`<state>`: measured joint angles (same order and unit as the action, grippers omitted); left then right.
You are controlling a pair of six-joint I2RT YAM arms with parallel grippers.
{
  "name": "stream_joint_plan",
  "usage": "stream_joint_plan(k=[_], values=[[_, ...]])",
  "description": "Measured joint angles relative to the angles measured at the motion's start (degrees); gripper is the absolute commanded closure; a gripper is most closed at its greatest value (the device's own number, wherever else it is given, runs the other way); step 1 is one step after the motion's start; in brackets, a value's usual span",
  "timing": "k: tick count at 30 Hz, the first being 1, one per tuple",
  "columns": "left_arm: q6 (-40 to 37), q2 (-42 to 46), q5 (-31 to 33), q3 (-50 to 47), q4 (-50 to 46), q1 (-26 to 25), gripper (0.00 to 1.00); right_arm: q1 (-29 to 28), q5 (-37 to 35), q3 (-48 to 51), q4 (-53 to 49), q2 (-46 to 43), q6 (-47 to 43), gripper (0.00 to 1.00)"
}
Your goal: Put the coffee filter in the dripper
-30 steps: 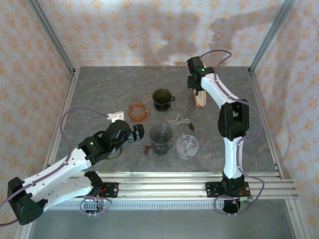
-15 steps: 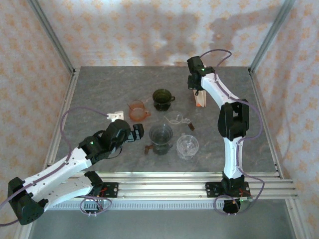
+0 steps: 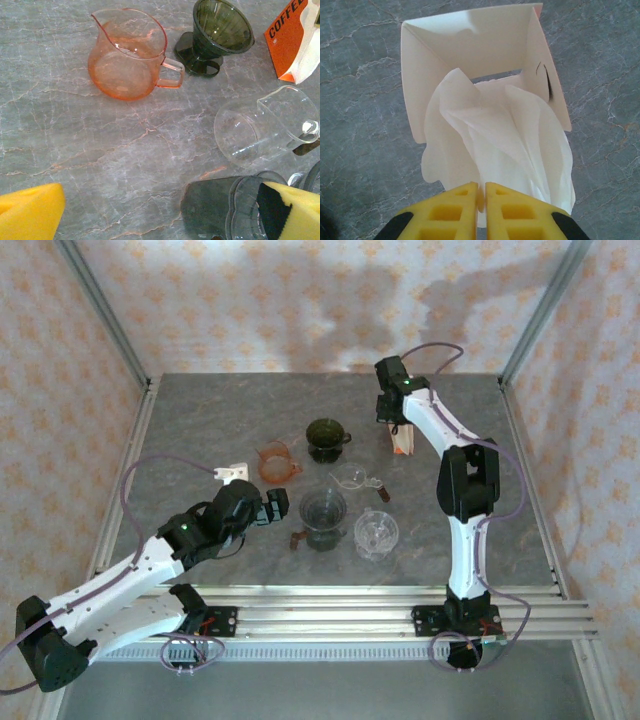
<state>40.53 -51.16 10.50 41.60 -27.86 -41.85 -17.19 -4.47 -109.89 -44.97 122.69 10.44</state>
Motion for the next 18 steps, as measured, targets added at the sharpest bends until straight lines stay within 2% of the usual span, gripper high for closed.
stream_joint_plan(k=[18], values=[[0.15, 0.0, -0.85, 0.0, 0.02, 0.0, 0.0, 0.0, 0.0, 0.09, -0.02, -0.02, 0.02, 0.88]])
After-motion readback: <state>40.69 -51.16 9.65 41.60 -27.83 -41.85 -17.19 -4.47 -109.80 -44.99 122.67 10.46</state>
